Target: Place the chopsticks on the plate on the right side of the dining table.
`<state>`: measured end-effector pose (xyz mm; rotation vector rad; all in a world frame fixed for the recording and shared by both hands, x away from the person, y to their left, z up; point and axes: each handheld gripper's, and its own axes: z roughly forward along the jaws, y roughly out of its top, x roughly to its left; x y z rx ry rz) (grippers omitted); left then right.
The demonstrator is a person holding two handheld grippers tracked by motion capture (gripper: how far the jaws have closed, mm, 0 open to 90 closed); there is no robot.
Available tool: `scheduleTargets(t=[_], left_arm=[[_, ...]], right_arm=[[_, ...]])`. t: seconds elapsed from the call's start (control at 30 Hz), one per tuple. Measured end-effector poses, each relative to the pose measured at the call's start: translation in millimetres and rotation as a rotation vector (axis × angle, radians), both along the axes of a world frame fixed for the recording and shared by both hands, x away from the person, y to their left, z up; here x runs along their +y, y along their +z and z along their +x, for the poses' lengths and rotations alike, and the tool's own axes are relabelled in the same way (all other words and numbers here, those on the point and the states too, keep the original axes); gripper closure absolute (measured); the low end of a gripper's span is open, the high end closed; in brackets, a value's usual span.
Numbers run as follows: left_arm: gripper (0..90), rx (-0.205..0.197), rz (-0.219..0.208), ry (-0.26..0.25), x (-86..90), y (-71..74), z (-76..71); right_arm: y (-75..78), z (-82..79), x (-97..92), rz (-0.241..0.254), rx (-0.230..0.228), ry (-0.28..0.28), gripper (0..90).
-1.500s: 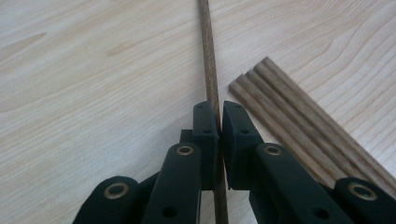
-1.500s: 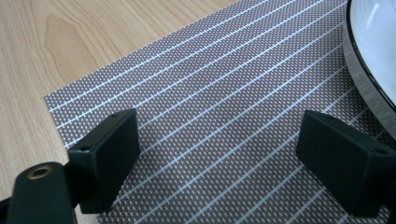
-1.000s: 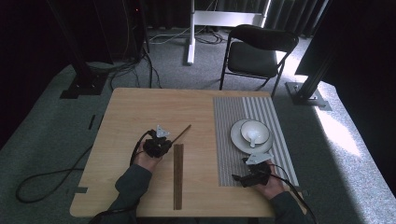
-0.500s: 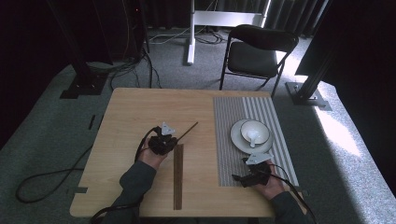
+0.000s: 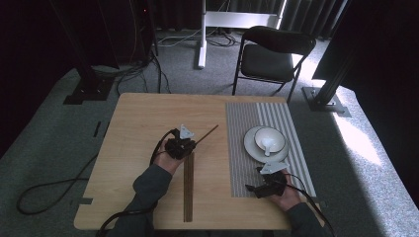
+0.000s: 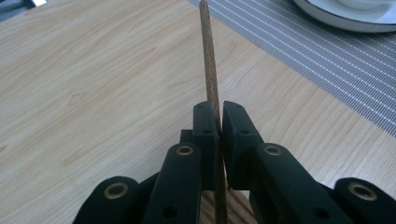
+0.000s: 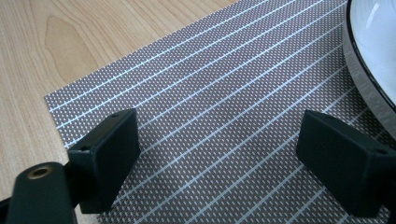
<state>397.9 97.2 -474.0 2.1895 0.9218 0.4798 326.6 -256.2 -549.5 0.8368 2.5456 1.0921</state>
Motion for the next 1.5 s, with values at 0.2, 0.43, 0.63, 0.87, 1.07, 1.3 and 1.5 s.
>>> scheduleTargets(t=[0.2, 0.43, 0.63, 0.87, 1.07, 1.3, 1.5], left_arm=[[84.7, 0.000, -0.016, -0.001, -3.0, 2.4, 2.8], [84.7, -0.009, -0.009, -0.014, -9.3, 7.0, 6.9], [84.7, -0.013, -0.013, -0.023, -15.2, 9.9, 9.1], [84.7, -0.015, -0.006, -0.048, -28.0, 11.6, 11.7], [84.7, -0.020, -0.020, -0.056, -37.7, 14.2, 15.7], [84.7, -0.029, -0.016, -0.064, -47.1, 19.8, 21.8], [84.7, -0.039, -0.020, -0.075, -58.1, 23.5, 24.0]], right_arm=[[0.0, 0.0, 0.0, 0.000, 0.000, 0.000, 12.4], [0.0, 0.1, 0.0, 0.000, -0.001, 0.000, 12.4], [0.0, 0.1, 0.0, 0.000, -0.001, 0.001, 12.4], [0.0, 0.2, -0.1, 0.000, -0.001, 0.001, 12.4], [0.0, 0.4, -0.1, -0.001, -0.001, 0.004, 12.4], [0.0, 0.8, -0.2, -0.001, 0.000, 0.007, 12.3], [0.0, 0.9, -0.2, 0.000, 0.000, 0.008, 12.4]])
